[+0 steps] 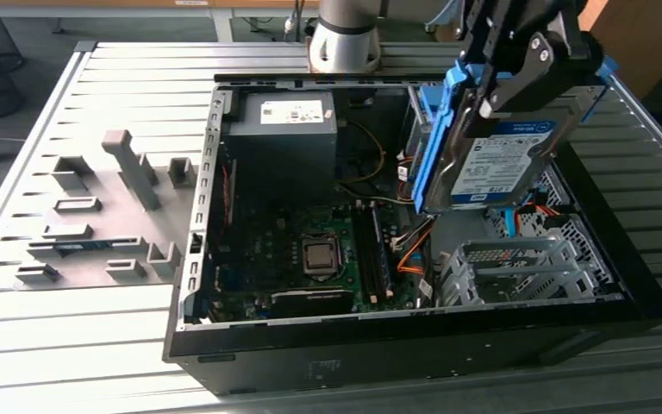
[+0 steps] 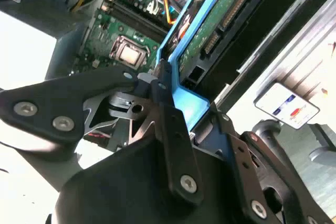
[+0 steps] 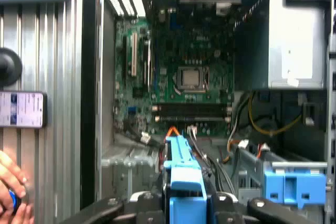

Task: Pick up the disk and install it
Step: 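Insert the disk into the insertion slot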

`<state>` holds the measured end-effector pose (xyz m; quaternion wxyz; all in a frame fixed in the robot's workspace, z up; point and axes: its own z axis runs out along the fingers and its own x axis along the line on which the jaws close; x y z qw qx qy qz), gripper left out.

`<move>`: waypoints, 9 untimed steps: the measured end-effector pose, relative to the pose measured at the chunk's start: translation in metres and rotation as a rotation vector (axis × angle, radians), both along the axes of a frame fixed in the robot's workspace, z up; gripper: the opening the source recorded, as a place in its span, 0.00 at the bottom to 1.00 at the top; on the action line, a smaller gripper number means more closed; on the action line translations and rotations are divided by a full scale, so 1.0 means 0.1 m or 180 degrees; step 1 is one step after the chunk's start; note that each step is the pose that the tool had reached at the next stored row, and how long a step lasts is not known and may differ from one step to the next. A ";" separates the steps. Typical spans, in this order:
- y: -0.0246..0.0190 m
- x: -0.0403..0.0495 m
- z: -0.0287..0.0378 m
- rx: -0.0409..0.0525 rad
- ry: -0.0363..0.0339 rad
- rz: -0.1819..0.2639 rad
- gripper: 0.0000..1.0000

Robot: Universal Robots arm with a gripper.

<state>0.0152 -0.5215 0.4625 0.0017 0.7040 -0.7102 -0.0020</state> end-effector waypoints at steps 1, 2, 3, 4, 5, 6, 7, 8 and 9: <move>0.001 -0.032 0.000 0.0000 0.0000 0.0000 0.37; 0.001 -0.046 0.000 0.0001 0.0000 0.0000 0.37; 0.001 -0.053 0.000 0.0002 0.0000 -0.0001 0.37; 0.001 -0.053 0.000 0.0002 0.0000 0.0000 0.37; 0.001 -0.053 0.000 0.0002 0.0000 0.0000 0.37; 0.001 -0.053 0.000 0.0002 0.0000 0.0000 0.37; 0.001 -0.054 0.000 0.0002 0.0000 0.0000 0.37; 0.001 -0.054 0.000 0.0002 0.0000 0.0000 0.37; 0.001 -0.054 0.000 0.0002 0.0000 0.0000 0.37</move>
